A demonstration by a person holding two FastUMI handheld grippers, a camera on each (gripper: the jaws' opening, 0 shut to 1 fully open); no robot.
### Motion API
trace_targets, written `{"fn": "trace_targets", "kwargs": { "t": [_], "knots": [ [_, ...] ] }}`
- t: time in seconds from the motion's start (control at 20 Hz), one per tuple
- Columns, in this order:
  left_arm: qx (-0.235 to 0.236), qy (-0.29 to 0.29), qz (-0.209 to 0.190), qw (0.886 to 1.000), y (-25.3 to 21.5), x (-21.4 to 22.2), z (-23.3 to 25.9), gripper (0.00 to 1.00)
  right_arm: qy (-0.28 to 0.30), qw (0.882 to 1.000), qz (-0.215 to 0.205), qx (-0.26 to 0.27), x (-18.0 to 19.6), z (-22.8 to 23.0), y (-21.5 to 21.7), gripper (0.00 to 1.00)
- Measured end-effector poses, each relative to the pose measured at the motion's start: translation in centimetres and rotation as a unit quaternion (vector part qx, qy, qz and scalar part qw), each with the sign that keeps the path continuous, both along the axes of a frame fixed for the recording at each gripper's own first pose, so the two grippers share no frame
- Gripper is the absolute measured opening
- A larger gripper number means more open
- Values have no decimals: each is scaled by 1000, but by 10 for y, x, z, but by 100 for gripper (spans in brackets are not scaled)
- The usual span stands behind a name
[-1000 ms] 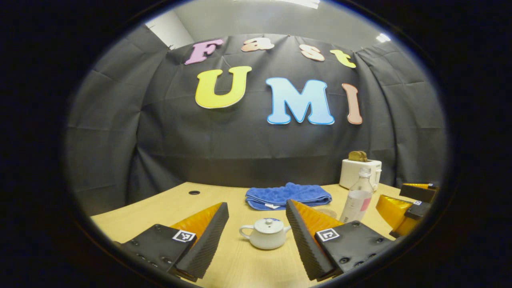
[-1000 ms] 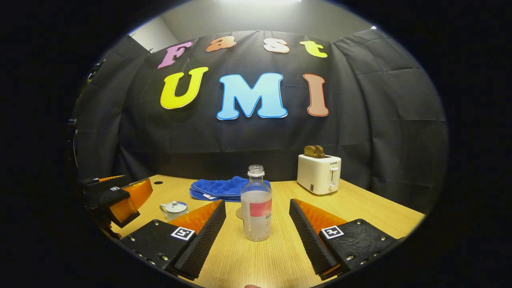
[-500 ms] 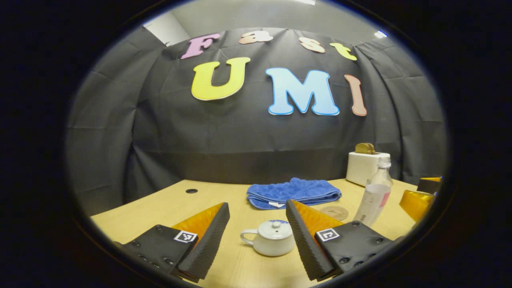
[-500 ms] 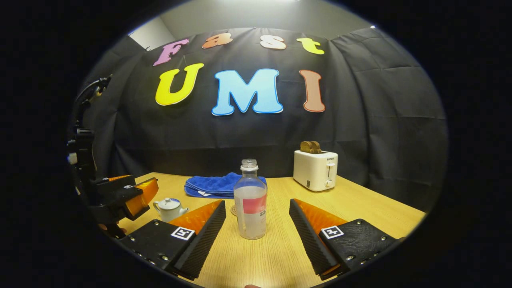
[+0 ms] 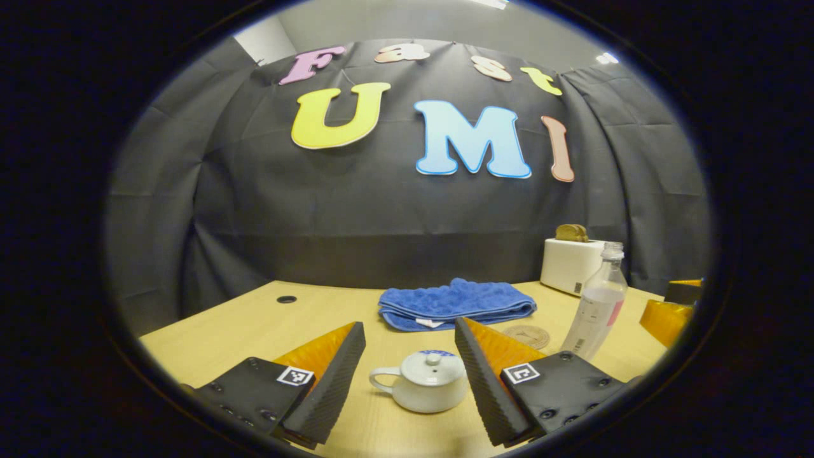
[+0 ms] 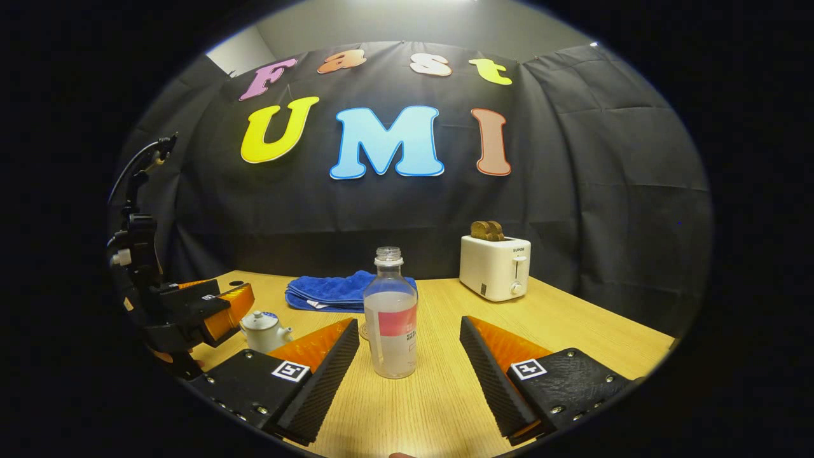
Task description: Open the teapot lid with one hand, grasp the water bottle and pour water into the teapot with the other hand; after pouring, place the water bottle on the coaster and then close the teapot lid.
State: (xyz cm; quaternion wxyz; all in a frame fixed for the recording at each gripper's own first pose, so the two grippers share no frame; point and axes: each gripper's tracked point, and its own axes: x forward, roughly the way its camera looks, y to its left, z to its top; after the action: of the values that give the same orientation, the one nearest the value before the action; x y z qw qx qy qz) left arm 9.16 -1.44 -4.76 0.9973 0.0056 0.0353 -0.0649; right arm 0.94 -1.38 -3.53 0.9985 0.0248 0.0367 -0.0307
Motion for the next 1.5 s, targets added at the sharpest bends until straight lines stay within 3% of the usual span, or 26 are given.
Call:
{"fn": "trace_targets", "kwargs": {
  "t": [0.35,0.5,0.75,0.95,1.05,1.1,1.2,1.3,1.35,1.5],
  "knots": [
    [11,20,-4,1000,-7,18,-20,89,11,1000,-2,-1,5,-11,0,99],
    [24,25,-6,999,-14,24,-22,74,18,1000,-6,2,6,-20,-2,99],
    [35,44,-11,998,-23,31,-35,75,33,999,-5,4,7,-31,-5,99],
    [37,44,7,998,-13,30,-37,63,34,999,-7,3,8,-33,-8,99],
    [38,45,5,998,-14,34,-38,39,36,999,-10,2,9,-34,-12,99],
    [36,41,4,999,-18,32,-35,39,37,999,-12,3,8,-36,-14,99],
    [44,46,7,998,-16,35,-38,17,36,999,-13,7,9,-35,-16,99],
    [38,41,3,998,-18,38,-35,22,34,999,-13,12,9,-35,-15,99],
    [38,42,2,998,-19,36,-35,12,35,999,-12,12,9,-35,-14,99],
    [41,41,-2,998,-18,36,-34,11,39,999,-6,10,10,-39,-10,99]
  ]
}}
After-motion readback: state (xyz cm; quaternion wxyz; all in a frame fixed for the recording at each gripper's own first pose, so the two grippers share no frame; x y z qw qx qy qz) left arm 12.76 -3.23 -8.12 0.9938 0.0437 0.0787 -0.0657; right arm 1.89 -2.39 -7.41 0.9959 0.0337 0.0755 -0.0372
